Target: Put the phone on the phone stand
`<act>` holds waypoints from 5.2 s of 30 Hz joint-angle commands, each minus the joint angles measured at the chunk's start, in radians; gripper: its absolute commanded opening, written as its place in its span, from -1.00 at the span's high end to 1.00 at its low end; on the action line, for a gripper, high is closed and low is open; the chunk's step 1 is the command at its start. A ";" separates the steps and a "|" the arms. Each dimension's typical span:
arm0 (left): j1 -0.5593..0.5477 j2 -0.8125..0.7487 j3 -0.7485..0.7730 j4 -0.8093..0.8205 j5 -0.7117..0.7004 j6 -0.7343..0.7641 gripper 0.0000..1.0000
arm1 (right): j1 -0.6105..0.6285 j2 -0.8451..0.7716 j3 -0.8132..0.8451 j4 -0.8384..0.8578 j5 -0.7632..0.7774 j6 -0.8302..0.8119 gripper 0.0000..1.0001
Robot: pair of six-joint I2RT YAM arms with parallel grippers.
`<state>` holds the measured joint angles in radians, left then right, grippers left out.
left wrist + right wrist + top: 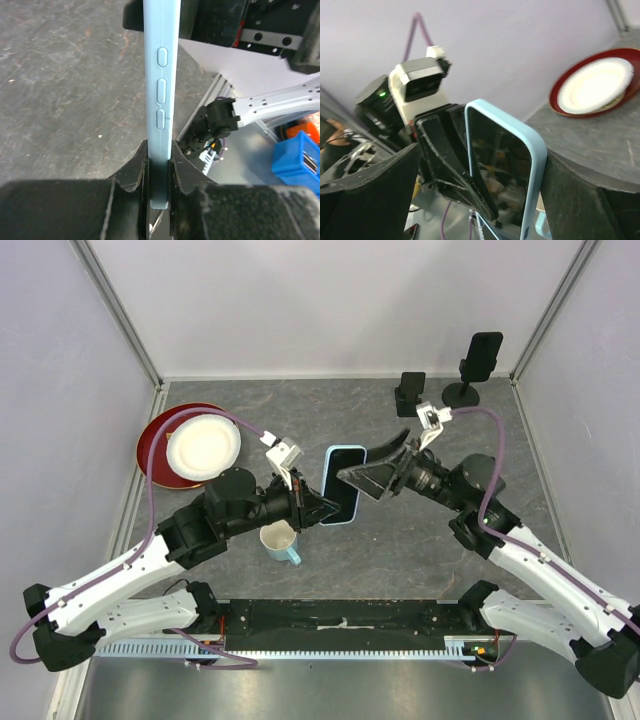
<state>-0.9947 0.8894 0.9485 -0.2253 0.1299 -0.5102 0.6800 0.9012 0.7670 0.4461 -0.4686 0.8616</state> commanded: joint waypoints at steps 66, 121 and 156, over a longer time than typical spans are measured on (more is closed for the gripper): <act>0.004 -0.089 0.110 -0.279 -0.499 0.160 -0.93 | 0.044 0.330 0.238 -0.629 0.920 -0.481 1.00; 0.067 -0.130 -0.099 -0.080 -0.618 0.334 -0.90 | -0.425 1.337 0.917 0.210 0.943 -0.966 1.00; 0.103 -0.106 -0.093 -0.078 -0.570 0.325 -0.90 | -0.450 1.364 0.874 0.233 0.964 -0.944 1.00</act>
<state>-0.8978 0.7811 0.8436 -0.3538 -0.4500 -0.1989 0.2428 2.2723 1.6421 0.5869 0.4725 -0.0921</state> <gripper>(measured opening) 0.952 0.798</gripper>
